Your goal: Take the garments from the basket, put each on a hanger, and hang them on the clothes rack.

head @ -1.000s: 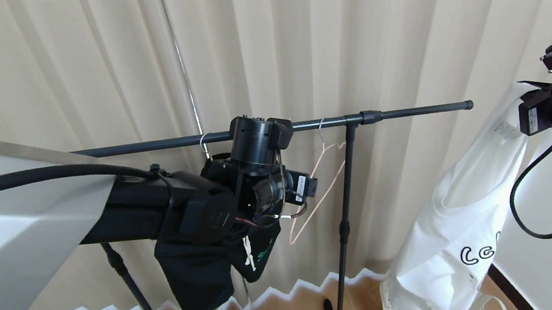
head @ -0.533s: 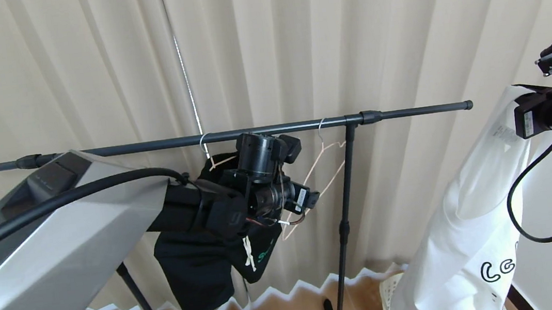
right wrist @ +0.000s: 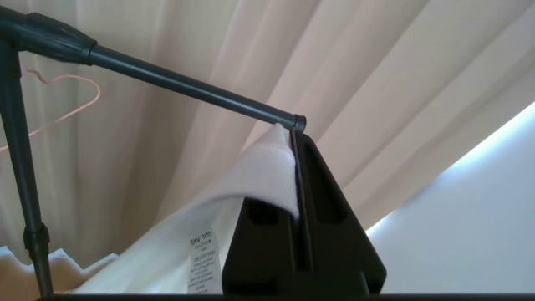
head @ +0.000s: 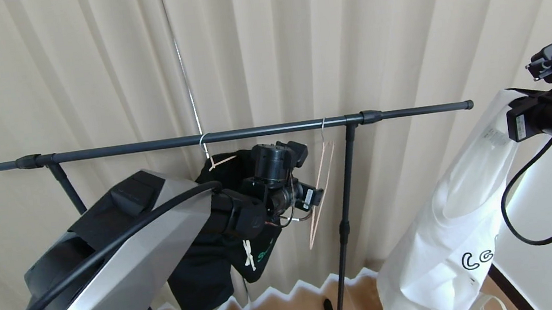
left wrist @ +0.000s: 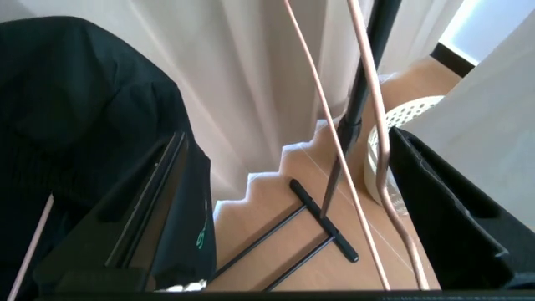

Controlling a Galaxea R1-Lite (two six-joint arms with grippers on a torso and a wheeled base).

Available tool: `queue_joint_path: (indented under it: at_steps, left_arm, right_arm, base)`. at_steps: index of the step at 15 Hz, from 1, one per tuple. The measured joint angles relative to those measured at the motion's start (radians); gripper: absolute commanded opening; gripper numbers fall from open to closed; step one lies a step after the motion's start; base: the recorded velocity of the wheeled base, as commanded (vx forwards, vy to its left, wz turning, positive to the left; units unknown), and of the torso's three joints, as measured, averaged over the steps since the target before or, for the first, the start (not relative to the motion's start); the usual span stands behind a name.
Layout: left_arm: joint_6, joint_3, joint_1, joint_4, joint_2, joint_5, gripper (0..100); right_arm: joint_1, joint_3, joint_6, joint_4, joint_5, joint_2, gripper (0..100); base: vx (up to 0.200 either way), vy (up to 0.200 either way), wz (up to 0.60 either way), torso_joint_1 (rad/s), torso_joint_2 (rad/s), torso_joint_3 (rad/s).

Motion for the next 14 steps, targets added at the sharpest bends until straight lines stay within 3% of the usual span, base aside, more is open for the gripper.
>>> queue_joint_path:
  at_steps: [14]
  left_arm:
    - [0.005, -0.118, 0.004, 0.057, 0.061, 0.050, 100]
  right_arm:
    - [0.002, -0.003, 0.000, -0.001, 0.000, 0.003, 0]
  base:
    - [0.000, 0.000, 0.00, 0.000, 0.00, 0.000]
